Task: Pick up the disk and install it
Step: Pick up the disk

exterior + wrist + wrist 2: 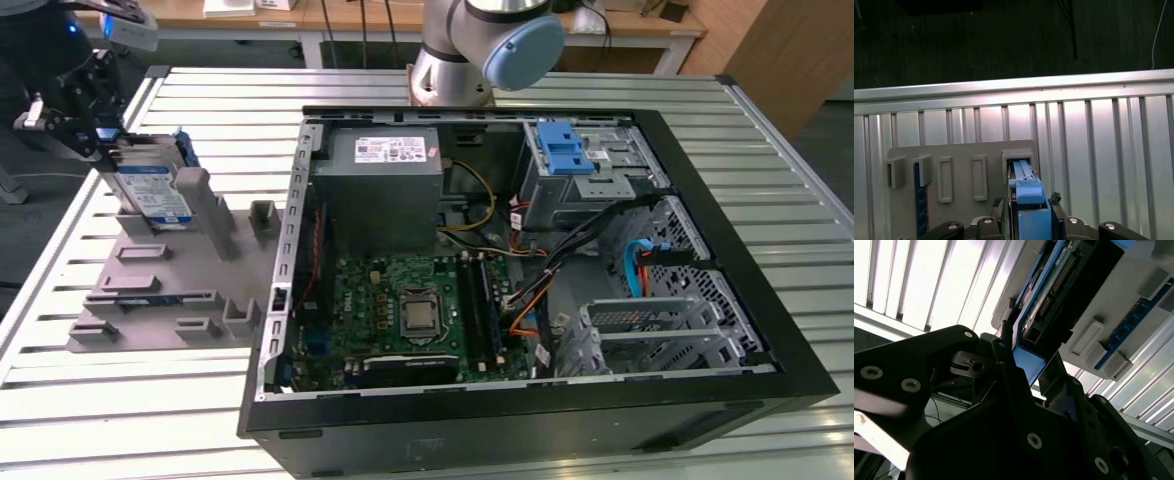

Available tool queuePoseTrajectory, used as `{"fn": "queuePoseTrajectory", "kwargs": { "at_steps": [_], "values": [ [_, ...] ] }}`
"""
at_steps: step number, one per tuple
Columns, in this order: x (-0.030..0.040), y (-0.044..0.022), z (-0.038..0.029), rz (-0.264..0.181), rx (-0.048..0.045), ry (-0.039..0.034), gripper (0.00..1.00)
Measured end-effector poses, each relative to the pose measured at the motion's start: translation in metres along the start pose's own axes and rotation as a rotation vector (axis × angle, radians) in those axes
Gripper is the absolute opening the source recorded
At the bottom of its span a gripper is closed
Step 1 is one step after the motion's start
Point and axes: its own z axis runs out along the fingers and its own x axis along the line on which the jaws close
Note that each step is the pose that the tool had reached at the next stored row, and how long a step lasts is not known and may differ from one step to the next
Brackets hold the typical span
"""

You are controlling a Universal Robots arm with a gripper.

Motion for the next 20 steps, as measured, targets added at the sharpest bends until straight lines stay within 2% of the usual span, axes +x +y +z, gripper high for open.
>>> {"fn": "queuePoseTrajectory", "kwargs": {
  "at_steps": [7, 20],
  "values": [
    [0.0001, -0.0001, 0.0024, 0.0, 0.0009, 0.0116, 0.47],
    [0.0, -0.0001, 0.0038, 0.0, 0.0012, 0.0121, 0.47]
  ]
}}
